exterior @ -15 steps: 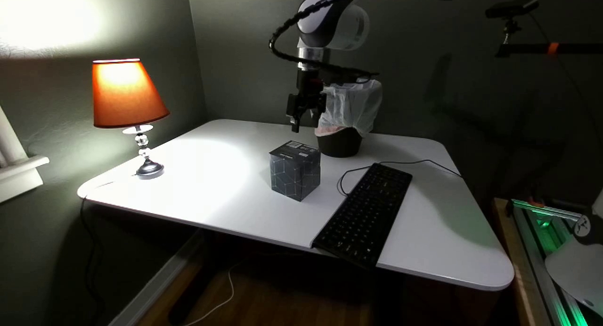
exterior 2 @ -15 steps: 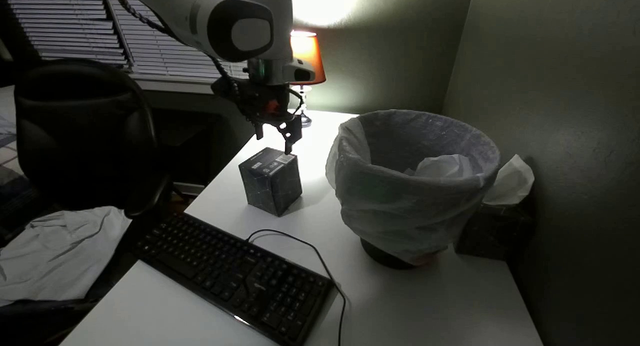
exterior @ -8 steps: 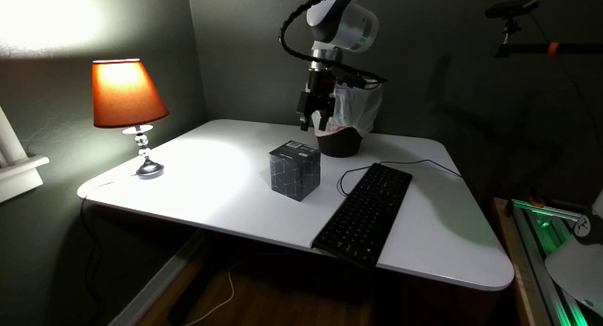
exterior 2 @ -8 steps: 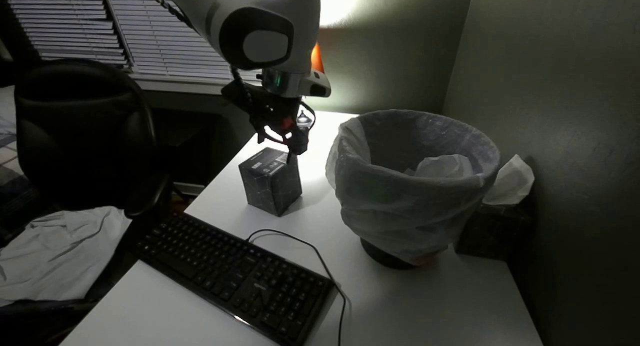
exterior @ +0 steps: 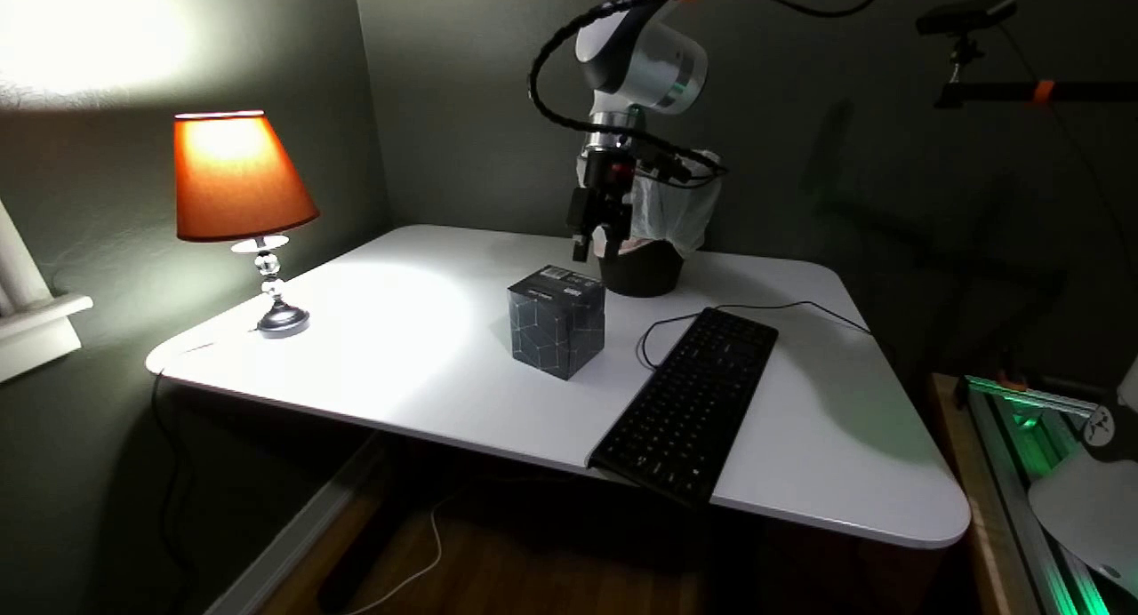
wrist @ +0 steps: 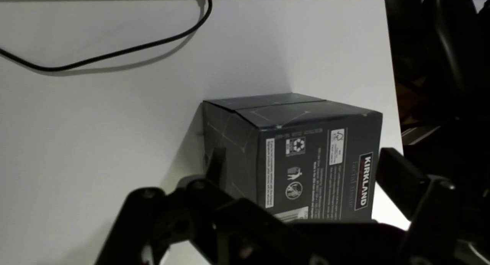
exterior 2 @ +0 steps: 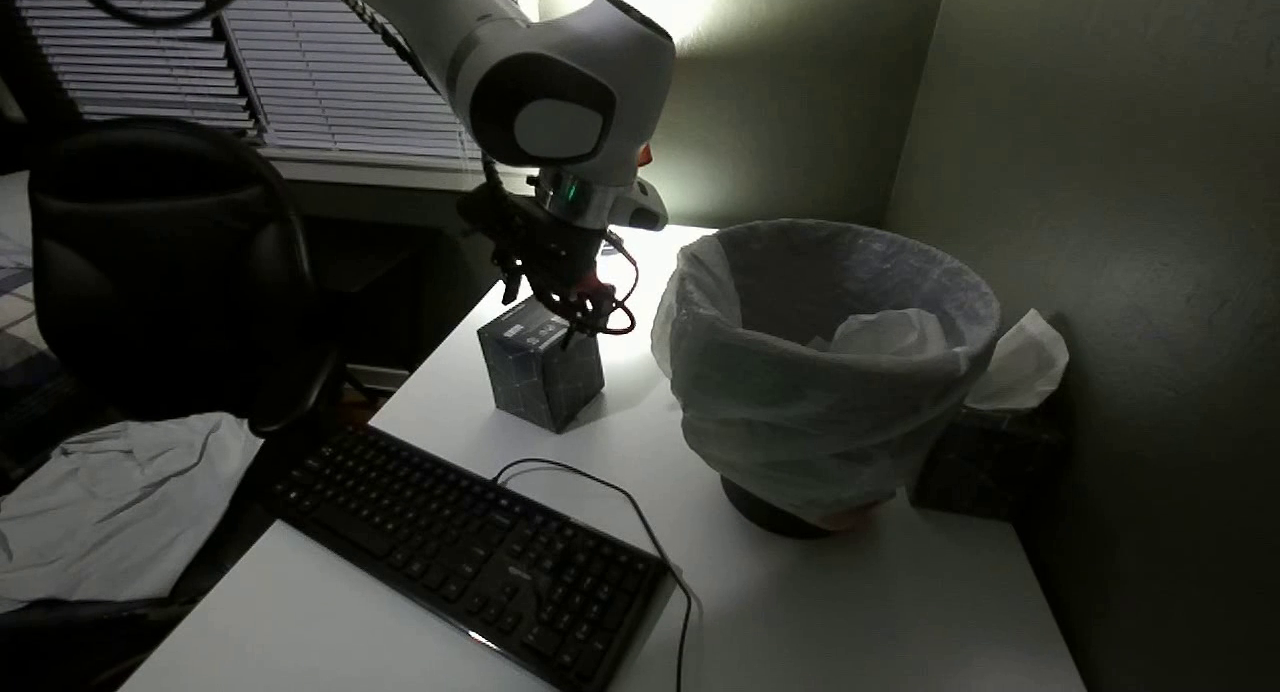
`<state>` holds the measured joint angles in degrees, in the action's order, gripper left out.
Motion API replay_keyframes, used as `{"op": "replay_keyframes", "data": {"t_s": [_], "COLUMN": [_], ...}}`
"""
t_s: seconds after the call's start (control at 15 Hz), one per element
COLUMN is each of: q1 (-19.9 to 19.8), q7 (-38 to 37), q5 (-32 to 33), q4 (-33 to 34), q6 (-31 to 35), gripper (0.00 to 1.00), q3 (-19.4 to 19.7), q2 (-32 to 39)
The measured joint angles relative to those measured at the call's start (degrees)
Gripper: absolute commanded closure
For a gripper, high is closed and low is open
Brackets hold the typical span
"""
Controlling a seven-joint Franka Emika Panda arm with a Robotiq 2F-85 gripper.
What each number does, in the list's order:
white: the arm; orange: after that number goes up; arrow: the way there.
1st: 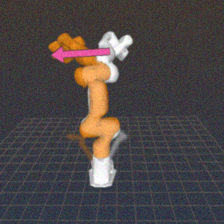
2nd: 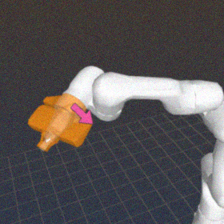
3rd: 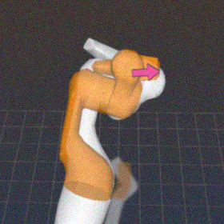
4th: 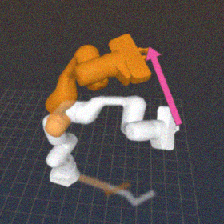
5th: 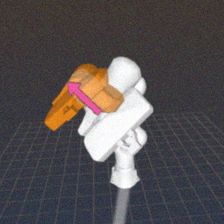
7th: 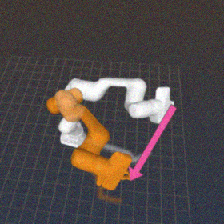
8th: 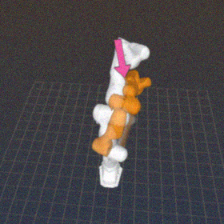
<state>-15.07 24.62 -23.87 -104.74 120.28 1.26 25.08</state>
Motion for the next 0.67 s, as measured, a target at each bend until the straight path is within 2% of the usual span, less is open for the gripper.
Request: {"op": "replay_keyframes", "data": {"t_s": [0.53,0.6,0.67], "q1": [-0.2,-0.4,-0.5], "q7": [2.6,2.7,2.8], "q5": [-0.4,-0.5,-0.5], "q4": [5.5,6.1,6.7], "q6": [0.0,0.0,0.0], "gripper": [0.0,0.25,0.26], "q3": [-2.1,-2.4,-2.7], "q2": [6.5,7.1,7.6]}}
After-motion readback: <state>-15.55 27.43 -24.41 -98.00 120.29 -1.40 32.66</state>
